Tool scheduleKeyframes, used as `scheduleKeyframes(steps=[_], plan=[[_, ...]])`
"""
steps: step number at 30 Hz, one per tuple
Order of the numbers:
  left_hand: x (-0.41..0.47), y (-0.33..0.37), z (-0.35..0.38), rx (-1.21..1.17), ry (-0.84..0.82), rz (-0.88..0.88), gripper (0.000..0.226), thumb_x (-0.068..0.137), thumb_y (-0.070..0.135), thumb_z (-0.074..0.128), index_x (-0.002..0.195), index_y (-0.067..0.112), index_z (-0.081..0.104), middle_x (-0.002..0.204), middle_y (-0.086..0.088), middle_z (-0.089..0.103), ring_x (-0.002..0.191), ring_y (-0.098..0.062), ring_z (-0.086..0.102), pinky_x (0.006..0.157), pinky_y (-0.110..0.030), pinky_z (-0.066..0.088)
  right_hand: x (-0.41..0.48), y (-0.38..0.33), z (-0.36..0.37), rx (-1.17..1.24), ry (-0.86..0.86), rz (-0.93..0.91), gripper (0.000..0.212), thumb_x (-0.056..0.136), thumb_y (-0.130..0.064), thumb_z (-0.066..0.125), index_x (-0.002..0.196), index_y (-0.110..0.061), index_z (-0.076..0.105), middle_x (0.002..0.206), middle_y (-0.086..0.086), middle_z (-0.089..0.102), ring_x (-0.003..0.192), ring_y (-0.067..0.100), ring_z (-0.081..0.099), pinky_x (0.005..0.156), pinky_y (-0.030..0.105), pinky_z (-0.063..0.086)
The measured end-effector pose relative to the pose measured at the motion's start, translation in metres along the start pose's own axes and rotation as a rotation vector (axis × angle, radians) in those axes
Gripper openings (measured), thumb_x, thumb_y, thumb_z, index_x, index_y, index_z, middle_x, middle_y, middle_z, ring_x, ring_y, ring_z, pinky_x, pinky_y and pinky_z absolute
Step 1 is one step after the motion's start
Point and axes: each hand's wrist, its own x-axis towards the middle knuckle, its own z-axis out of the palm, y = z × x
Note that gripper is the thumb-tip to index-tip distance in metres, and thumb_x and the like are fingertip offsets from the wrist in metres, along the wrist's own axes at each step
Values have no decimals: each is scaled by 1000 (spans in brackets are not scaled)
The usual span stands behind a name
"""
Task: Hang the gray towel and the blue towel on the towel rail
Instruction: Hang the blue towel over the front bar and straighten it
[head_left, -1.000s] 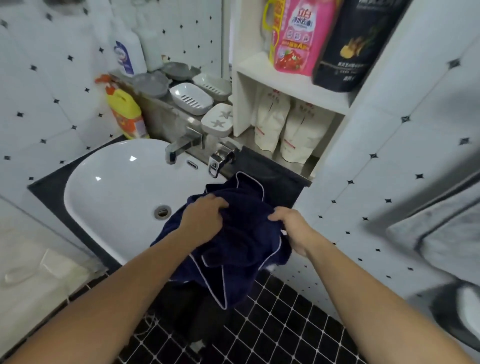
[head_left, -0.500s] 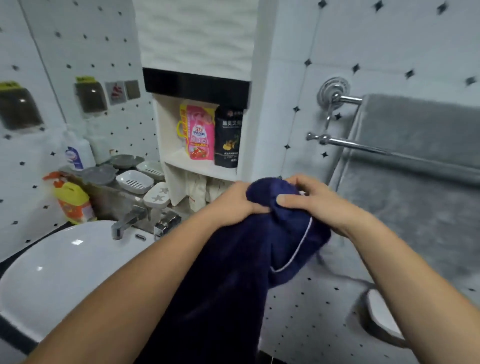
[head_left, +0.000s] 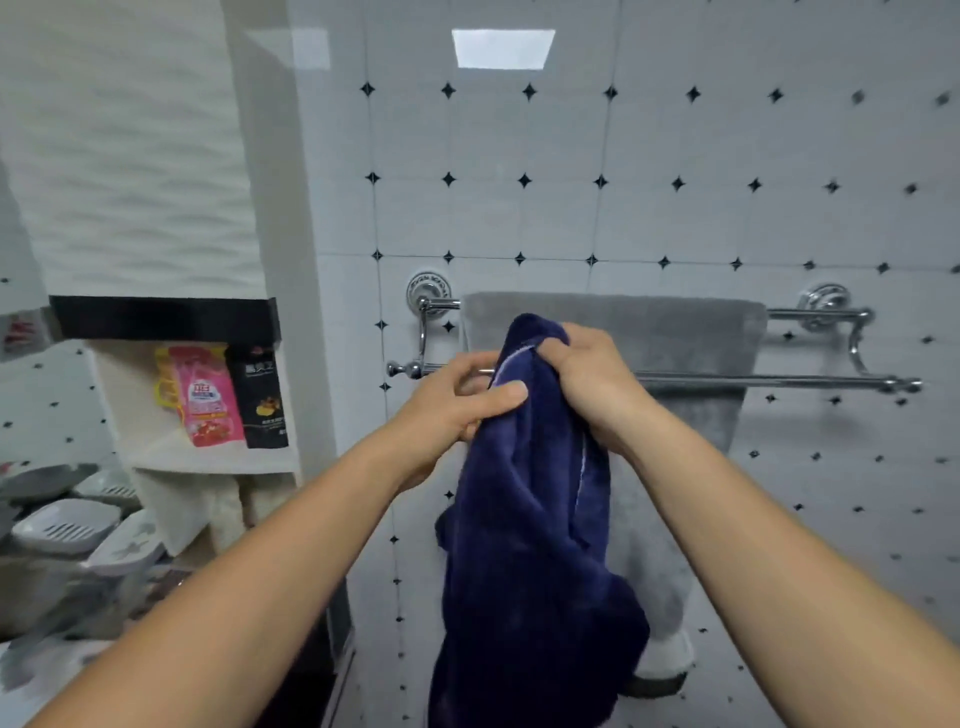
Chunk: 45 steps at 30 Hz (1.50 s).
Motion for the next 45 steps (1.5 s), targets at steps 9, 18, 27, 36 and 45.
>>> scheduleKeyframes(steps=[9, 18, 27, 36, 45], plan=[[32, 15, 53, 171, 182, 74, 26, 87, -5, 50, 86, 11, 71, 74, -4, 70, 69, -17, 63, 67, -27, 51, -23, 15, -54, -707, 36, -241, 11, 85, -20, 55, 73, -17, 56, 68, 0, 61, 69, 24, 53, 62, 36, 39], [43, 38, 60, 57, 234, 183, 31, 84, -3, 46, 75, 16, 68, 59, 9, 67, 55, -7, 60, 54, -18, 49, -69, 164, -105, -679, 9, 359, 8, 77, -11, 61, 75, -4, 65, 68, 12, 63, 71, 30, 58, 54, 30, 39], [45, 23, 19, 517, 233, 132, 16, 80, 22, 56, 81, 17, 71, 67, 9, 68, 66, -13, 60, 65, -27, 48, -61, 181, -131, -18, 373, 531, 27, 66, -4, 38, 74, -5, 63, 68, 12, 60, 65, 25, 56, 62, 31, 41], [30, -29, 10, 768, 42, -157, 30, 86, 9, 59, 114, 17, 60, 88, -3, 69, 76, -22, 65, 81, -32, 54, -20, 72, -93, -283, 58, -74, 19, 96, -8, 48, 95, -11, 68, 94, -1, 66, 90, 12, 57, 86, 26, 41], [40, 4, 75, 327, -22, 113, 20, 80, -8, 65, 96, 4, 70, 86, -7, 70, 77, -12, 61, 74, -29, 51, -14, 22, -67, -279, -19, -187, 14, 82, -27, 74, 84, -19, 62, 80, -3, 66, 72, 10, 58, 71, 27, 47]])
